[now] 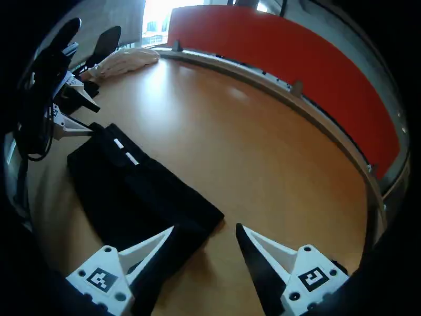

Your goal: Fold towel

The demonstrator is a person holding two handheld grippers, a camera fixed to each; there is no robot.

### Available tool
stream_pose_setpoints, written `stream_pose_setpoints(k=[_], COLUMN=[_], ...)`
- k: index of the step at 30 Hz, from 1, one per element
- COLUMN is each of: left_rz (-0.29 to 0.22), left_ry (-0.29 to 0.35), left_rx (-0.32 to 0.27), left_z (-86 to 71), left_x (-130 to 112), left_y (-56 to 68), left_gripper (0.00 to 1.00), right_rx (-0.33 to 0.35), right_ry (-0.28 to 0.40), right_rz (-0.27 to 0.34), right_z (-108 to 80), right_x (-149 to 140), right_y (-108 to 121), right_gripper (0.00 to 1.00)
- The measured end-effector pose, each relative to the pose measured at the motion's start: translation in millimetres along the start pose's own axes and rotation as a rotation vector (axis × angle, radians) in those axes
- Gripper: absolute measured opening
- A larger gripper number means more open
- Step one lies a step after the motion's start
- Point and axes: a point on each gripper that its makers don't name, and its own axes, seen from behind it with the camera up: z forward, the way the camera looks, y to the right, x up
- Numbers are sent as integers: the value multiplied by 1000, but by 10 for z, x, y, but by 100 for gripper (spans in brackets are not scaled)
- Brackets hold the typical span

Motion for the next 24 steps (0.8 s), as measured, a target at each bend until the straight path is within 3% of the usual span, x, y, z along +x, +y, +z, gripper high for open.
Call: stream_pose_setpoints(k=[3,5,12,24], left_rz=[-5,-7,-18,-57], left_ry=[10,13,19,18], left_rx=[18,27,36,19], left_z=[-11,-17,-56,-134], left_x=[36,55,77,12], left_y=[-61,-96,-150,-91], left_gripper=[93,93,93,93], right_rx=[-9,-17,-39,-23], right_ry=[6,11,27,39], right_rz=[5,9,13,20], right_z=[5,6,-3,-113], right_x=[17,28,63,34], right_y=[27,53,122,23], right_gripper=[96,98,98,98])
